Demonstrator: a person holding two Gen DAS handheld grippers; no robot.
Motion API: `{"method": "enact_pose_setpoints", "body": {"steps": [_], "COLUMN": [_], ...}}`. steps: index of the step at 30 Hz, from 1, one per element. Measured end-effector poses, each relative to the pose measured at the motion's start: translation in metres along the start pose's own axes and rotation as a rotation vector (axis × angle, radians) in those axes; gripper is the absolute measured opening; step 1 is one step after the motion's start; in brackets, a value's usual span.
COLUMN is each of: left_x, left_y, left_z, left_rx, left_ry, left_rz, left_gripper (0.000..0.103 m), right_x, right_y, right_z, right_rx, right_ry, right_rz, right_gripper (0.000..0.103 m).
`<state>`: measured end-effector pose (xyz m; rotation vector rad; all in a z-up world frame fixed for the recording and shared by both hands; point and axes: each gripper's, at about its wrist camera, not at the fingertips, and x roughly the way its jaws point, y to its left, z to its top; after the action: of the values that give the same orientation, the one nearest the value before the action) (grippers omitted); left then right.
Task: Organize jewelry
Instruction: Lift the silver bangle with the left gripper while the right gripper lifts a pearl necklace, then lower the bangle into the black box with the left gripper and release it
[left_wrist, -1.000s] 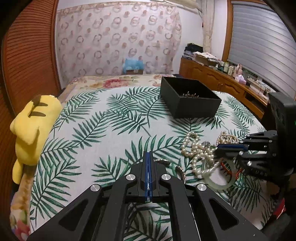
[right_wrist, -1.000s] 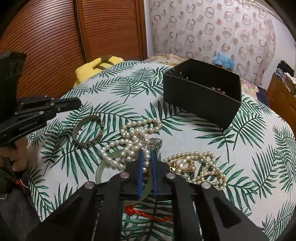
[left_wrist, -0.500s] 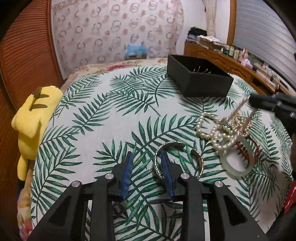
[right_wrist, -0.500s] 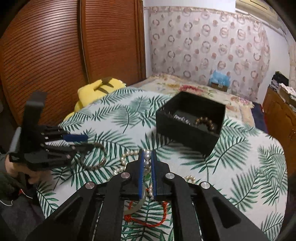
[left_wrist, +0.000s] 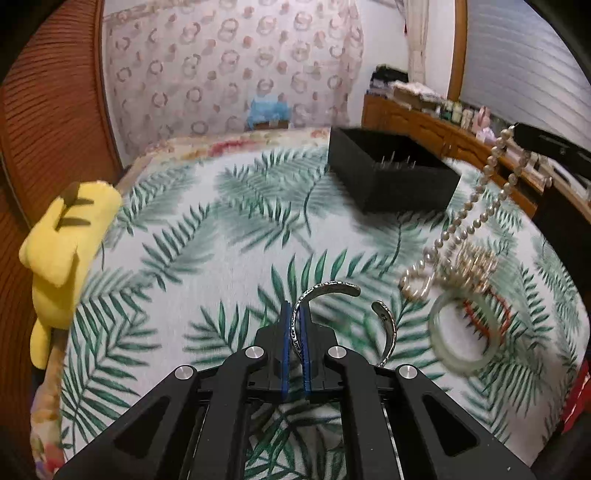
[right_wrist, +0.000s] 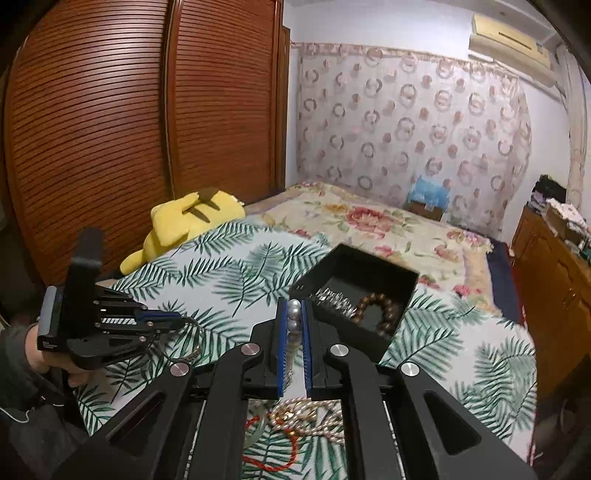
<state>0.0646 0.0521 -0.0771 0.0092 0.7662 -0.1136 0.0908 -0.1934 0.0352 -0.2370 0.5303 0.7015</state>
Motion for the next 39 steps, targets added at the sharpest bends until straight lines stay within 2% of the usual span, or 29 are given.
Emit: {"method": "enact_pose_setpoints", "body": {"steps": [11,19,27,34,39], "left_x": [-0.021,-0.007,0.007,0.024,0.037], "left_y": [-0.023,-0.036,-0.04,-0.042,-0.045], "left_z": [0.049,0.075,0.104,0.124,0.136], "left_rx": [0.034,0.052,0.073,0.078,0.092], "left_ry": [-0.127,-0.154,-0.163,-0.162,-0.151], "left_rz": [-0.039,-0.072,-0.066,-0.061,-0.057], "left_gripper": [0.004,0.004,0.004,0.004,0.004], "right_x": [-0.031,-0.035,-0.029,-0.008,0.021], "right_y": [-0.016,-0.031,-0.049,-0.064,-0.07], "right_z": [0.047,0.081,0.112,0.121,0.108], "right_rx": [-0.033,-0.061,-0.074,-0.056,-0.062], "right_ry": [-0.1,-0.144,-0.178,-0.166,-0.091], "right_rz": [-0.05,-0.084,-0.124,-0.143,-0.153], "right_gripper": [0.008,0.008,0.008,0.008,0.008]}}
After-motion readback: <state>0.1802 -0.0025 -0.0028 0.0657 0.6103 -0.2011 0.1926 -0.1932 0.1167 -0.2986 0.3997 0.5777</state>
